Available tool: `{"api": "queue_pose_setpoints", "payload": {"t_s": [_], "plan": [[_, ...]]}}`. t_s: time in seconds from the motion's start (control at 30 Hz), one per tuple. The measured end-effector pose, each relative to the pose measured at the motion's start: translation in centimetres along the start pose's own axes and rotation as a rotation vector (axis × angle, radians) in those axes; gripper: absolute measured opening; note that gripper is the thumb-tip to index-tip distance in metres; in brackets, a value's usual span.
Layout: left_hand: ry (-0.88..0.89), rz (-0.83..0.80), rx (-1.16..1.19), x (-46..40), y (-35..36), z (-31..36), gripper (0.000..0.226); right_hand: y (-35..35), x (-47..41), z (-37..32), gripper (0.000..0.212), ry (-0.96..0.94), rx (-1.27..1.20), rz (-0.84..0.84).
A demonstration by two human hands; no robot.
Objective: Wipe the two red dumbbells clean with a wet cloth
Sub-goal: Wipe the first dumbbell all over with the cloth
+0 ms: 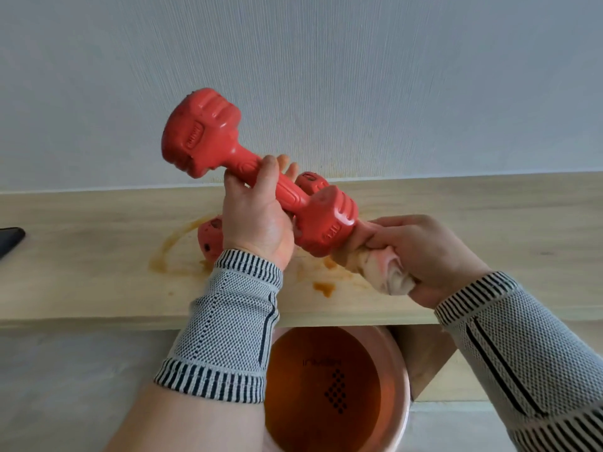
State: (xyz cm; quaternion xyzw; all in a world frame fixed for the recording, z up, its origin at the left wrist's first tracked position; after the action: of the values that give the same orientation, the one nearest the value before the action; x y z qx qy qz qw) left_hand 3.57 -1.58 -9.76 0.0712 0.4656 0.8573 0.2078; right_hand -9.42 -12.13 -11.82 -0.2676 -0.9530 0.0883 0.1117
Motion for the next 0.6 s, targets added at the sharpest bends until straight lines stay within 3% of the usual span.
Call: {"api": "queue_pose_setpoints", "payload": {"t_s": [0.13, 0.23, 0.37, 0.43, 0.5, 0.53, 0.6], "plan": [[-0.162, -0.089, 0.022, -0.1, -0.5, 0.6, 0.026, -0.2, -0.4, 0.2, 0.013, -0.023, -0.164, -0.027], [-0.115, -0.217, -0.119, -0.2, -0.8, 1.0, 0.035, -0.6, -0.6, 0.2, 0.019, -0.001, -0.24, -0.062], [-0.006, -0.221, -0.113, -0.1, -0.4, 0.7, 0.009, -0.6, -0.9, 0.5, 0.018, 0.042, -0.094, -0.057], [0.006, -0.216, -0.126, -0.1, -0.5, 0.6, 0.01, -0.9, -1.2, 0.4, 0.016, -0.006, 0.049, 0.06], [0.002, -0.241, -0.161, 0.0, -0.7, 0.2, 0.01, -1.6, -1.1, -0.4, 0.009, -0.132, 0.263, 0.329], [-0.001, -0.25, -0.176, 0.1, -0.8, 0.1, 0.01, -1.6, -0.8, -1.0, 0.009, -0.229, 0.35, 0.45], [0.016, -0.263, -0.211, 0.1, -0.8, -0.4, 0.01, -0.6, -0.1, -2.5, 0.017, -0.491, 0.544, 0.524]]}}
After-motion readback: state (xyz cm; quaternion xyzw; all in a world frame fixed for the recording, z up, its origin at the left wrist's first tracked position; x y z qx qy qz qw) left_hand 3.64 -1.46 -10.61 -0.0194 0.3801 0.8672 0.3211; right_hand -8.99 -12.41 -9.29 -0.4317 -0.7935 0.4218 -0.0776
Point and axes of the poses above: each hand's wrist, its own x-axis away from the middle knuckle, its own y-axis out of the palm, z = x × y, the point moved 1 cm from there along -x, towards the middle knuckle, and after that the axes turned 15 degrees about x, right-handed, at the moved point
